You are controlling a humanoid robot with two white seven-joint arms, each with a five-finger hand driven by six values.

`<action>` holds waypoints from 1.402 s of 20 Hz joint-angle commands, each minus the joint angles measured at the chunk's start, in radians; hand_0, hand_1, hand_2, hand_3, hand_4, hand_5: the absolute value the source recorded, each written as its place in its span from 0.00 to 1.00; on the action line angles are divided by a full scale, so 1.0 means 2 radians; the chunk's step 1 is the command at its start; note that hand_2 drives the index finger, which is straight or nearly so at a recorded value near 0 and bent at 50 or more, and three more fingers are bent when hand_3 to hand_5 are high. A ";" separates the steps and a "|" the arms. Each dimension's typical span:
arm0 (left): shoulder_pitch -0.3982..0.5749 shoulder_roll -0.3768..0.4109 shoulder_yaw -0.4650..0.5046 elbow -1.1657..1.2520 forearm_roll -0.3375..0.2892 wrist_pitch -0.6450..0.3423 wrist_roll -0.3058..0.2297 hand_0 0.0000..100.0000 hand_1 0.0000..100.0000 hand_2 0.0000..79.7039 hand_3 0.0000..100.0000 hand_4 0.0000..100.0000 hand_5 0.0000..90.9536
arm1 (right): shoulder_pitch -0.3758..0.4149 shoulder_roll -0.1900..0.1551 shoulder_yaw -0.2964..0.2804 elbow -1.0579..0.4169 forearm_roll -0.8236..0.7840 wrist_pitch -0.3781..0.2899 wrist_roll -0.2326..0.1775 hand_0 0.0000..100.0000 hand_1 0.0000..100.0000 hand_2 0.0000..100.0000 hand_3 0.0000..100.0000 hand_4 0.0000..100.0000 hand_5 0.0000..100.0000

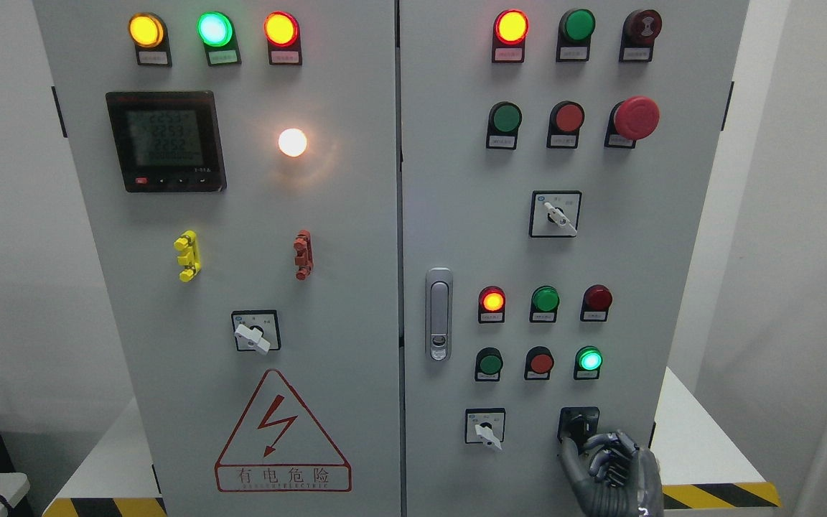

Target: Trip black knob to open circuit

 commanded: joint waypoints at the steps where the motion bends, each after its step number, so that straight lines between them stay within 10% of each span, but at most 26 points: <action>1: -0.004 0.000 0.000 0.000 -0.016 0.000 0.000 0.12 0.39 0.00 0.00 0.00 0.00 | 0.000 0.000 0.008 0.000 0.000 0.000 0.000 0.39 0.86 0.52 0.90 0.96 0.99; 28: -0.004 0.000 0.000 0.000 -0.016 0.000 0.000 0.12 0.39 0.00 0.00 0.00 0.00 | 0.001 -0.002 0.007 -0.003 0.028 -0.014 0.004 0.39 0.87 0.52 0.89 0.95 0.99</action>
